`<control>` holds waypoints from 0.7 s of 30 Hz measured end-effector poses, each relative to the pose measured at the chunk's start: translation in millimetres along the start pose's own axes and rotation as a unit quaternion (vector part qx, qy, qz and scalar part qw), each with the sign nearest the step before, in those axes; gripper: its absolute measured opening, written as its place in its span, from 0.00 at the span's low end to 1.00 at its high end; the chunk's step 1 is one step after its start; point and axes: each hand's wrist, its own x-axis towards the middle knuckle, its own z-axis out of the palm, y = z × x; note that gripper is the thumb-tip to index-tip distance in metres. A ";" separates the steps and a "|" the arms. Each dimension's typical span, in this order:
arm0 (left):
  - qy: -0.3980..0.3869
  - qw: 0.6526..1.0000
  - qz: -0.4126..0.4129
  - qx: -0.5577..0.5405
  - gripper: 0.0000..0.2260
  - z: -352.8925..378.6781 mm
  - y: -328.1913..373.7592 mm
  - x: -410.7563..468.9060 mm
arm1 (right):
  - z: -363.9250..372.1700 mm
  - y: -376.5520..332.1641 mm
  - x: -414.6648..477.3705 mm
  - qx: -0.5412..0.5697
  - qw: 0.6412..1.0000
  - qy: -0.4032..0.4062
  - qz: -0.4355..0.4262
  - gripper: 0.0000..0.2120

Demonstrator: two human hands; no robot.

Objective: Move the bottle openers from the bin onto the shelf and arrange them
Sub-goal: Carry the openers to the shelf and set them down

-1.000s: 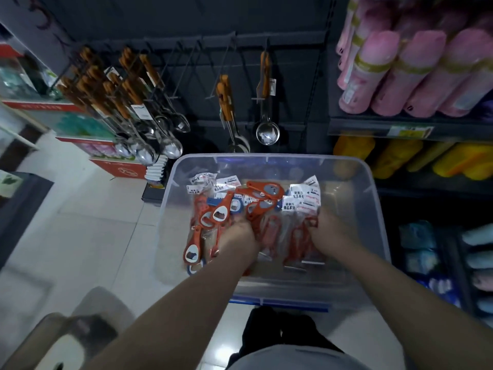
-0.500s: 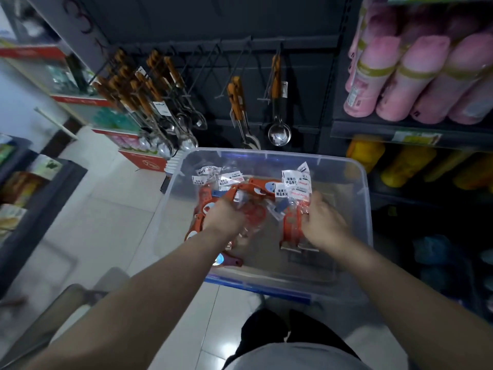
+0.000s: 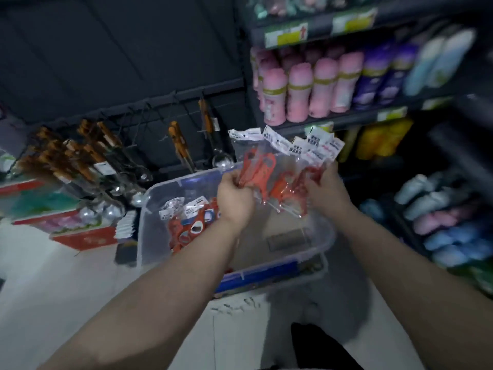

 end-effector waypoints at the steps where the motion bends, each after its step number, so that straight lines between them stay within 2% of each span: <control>1: -0.021 1.000 0.018 -0.009 0.14 14.2 3.2 -0.6 | -14.6 2.9 -5.7 0.009 0.999 0.034 0.012 0.18; 5: -0.130 0.988 0.074 -0.046 0.07 63.3 56.6 -51.8 | -85.2 15.6 -48.2 0.006 0.986 0.154 0.056 0.17; 10: -0.280 0.951 0.117 -0.058 0.15 140.5 91.8 -135.8 | -181.7 55.6 -122.3 -0.014 0.951 0.277 0.139 0.17; 17: -0.444 0.884 0.138 -0.045 0.13 238.3 124.2 -282.9 | -310.1 112.3 -221.6 -0.006 0.886 0.419 0.200 0.18; 21: -0.510 0.845 0.154 -0.050 0.13 289.8 138.9 -375.0 | -379.3 156.0 -279.0 -0.006 0.849 0.473 0.234 0.19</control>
